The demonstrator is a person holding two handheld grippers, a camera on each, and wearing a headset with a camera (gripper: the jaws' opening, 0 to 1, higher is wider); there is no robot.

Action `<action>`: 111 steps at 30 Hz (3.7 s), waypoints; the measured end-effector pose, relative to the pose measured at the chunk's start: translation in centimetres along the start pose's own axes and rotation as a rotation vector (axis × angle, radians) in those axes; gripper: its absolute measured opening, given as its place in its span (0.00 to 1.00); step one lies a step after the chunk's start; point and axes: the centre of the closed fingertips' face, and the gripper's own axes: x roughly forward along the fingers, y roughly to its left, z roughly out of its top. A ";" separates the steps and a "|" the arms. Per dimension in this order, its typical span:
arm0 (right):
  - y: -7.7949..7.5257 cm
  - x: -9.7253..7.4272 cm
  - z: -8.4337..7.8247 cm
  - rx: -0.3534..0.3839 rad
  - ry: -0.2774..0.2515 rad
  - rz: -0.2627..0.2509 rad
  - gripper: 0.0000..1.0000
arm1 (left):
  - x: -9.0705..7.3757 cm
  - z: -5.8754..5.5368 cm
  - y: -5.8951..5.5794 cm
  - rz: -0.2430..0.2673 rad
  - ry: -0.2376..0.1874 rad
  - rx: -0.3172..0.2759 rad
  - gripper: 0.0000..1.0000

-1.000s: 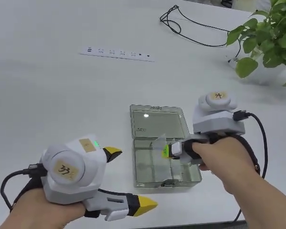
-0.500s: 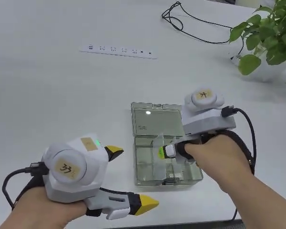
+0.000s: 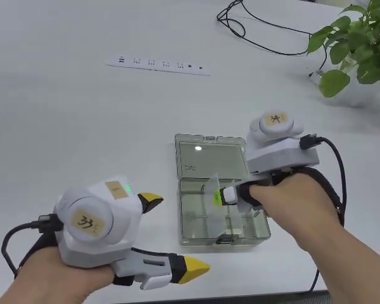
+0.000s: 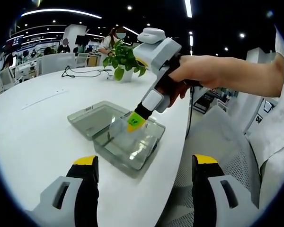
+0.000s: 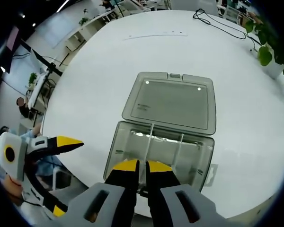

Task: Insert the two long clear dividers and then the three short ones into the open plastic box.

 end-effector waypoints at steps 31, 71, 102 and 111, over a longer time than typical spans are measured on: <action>0.7 2.5 -0.6 -0.067 0.008 0.099 0.09 | -0.3 0.0 0.4 0.030 -0.004 -0.012 0.84; -1.0 -9.6 1.1 -0.319 -0.267 0.430 0.45 | -3.1 0.9 -0.1 0.189 -0.056 -0.019 0.97; -13.3 -2.8 -4.0 -1.091 0.117 0.232 0.57 | -2.4 1.1 0.5 0.139 -0.052 -0.017 1.00; -15.1 -0.9 -3.7 -1.164 0.167 0.195 0.48 | -2.2 0.9 0.6 0.128 -0.049 -0.024 1.00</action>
